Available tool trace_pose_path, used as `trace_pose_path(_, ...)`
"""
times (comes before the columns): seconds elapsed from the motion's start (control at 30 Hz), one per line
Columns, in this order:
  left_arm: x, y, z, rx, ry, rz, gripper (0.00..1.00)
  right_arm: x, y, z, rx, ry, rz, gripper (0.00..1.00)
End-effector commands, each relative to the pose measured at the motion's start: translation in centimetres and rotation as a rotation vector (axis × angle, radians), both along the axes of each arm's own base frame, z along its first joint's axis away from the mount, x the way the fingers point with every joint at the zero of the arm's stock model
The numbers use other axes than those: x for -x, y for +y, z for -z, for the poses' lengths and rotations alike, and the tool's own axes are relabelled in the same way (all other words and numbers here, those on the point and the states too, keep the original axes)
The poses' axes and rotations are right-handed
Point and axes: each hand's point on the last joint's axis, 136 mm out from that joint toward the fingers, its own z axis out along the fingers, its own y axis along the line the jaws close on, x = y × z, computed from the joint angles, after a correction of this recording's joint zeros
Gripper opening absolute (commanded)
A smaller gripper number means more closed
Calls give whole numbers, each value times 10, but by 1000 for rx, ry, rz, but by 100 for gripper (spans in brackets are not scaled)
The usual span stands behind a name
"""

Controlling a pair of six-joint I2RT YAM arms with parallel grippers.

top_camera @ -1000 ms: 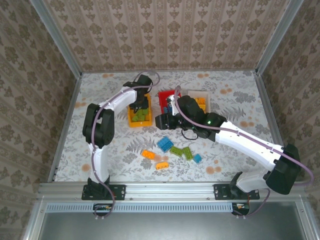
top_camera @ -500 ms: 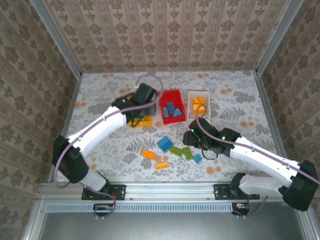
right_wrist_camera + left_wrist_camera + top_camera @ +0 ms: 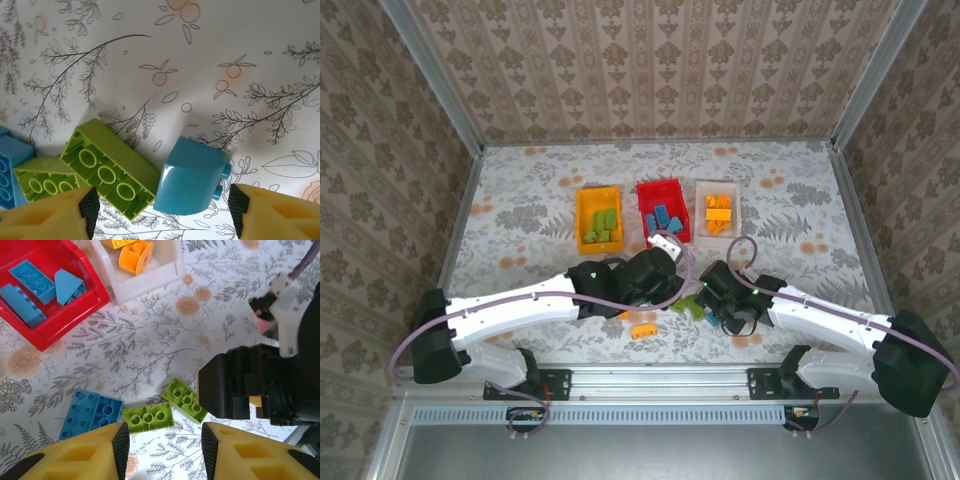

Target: Sort the legos into containers by color

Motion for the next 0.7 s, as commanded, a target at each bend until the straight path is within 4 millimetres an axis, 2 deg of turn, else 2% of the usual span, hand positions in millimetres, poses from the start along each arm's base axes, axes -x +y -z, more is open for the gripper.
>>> trace_pose_path(0.0,-2,3,-11,33,-34,-21,45,4,-4,10,-34,36,103,70)
trace_pose_path(0.17,-3,0,-16,41,-43,-21,45,5,-10,16,-22,60,139,66)
trace_pose_path(0.3,-4,-2,-18,34,-48,-17,44,3,-6,26,-44,74,158,63)
trace_pose_path(0.47,-3,-2,-18,42,-48,-16,44,-3,-1,31,-48,80,157,55)
trace_pose_path(0.67,-4,2,-22,51,-59,-30,44,-6,-3,35,-38,82,166,36)
